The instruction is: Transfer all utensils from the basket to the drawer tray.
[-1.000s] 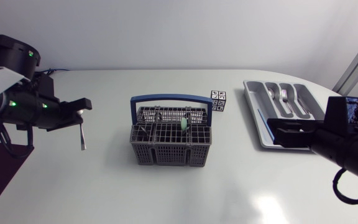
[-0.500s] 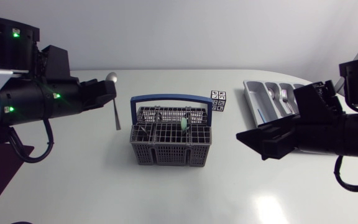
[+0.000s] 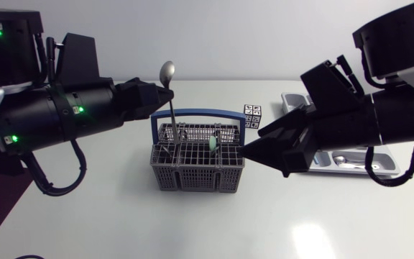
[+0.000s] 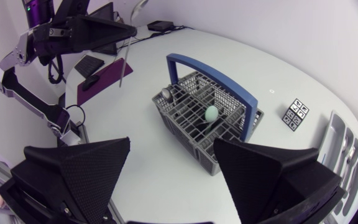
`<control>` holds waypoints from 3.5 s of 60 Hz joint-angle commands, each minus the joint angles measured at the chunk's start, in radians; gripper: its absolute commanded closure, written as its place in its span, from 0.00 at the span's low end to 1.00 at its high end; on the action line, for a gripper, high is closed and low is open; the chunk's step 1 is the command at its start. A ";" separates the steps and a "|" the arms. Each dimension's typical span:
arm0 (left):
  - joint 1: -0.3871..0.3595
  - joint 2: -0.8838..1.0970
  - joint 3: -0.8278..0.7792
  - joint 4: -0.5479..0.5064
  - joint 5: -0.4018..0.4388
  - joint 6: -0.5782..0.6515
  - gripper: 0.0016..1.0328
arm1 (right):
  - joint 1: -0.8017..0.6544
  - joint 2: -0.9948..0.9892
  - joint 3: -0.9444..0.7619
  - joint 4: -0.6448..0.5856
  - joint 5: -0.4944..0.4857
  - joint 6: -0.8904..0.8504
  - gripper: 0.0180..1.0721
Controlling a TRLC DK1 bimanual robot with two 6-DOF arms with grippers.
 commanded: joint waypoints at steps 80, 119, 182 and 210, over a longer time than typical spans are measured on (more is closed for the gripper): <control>-0.135 0.251 0.045 0.280 0.039 -0.077 0.97 | 0.016 0.241 0.090 0.134 -0.055 0.009 0.95; 0.013 0.172 0.111 0.280 -0.030 -0.108 0.39 | -0.041 0.191 -0.022 0.096 -0.071 -0.063 0.95; 0.253 0.086 0.197 -0.160 0.182 0.463 0.38 | -0.990 0.484 0.182 -0.348 -0.210 -1.187 0.94; 0.168 0.073 0.173 -0.344 0.190 1.037 0.34 | -1.090 0.712 0.222 -0.125 0.086 -1.528 0.94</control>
